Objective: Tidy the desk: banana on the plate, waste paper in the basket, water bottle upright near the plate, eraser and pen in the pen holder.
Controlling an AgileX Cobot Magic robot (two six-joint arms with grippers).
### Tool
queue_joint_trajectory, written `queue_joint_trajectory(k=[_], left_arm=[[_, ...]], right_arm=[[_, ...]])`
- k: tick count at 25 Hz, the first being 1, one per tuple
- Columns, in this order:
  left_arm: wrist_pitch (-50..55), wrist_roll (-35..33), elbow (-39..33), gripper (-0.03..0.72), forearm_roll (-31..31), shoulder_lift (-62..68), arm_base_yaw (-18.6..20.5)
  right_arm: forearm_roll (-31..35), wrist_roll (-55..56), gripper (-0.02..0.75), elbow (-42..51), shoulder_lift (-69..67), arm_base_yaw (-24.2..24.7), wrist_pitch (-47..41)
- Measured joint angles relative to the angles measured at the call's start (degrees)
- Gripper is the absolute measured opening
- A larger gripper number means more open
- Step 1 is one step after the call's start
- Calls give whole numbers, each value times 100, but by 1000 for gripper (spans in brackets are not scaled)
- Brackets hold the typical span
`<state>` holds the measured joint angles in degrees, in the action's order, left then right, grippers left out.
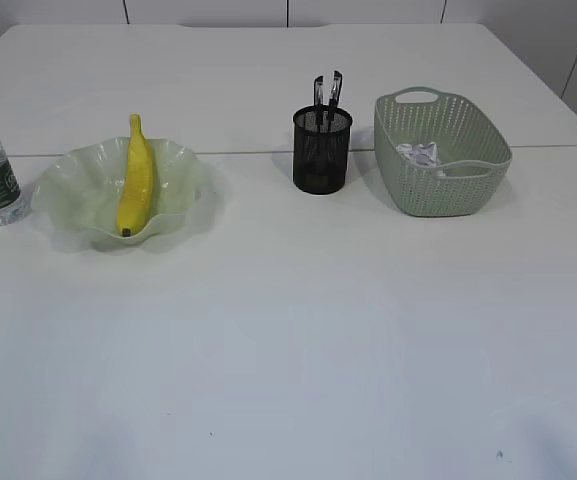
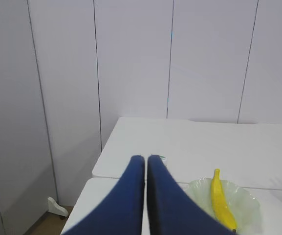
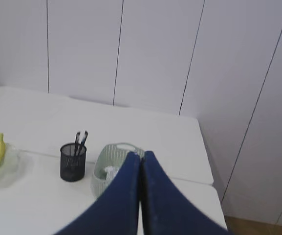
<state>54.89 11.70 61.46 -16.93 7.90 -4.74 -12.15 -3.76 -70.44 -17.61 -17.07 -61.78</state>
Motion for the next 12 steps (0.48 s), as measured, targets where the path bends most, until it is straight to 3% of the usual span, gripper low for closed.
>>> queue_joint_trajectory(k=[12], left_arm=[[22, -161, 0, -19, 82, 0, 0]], right_arm=[[83, 0, -10, 2268, 1242, 0, 119]])
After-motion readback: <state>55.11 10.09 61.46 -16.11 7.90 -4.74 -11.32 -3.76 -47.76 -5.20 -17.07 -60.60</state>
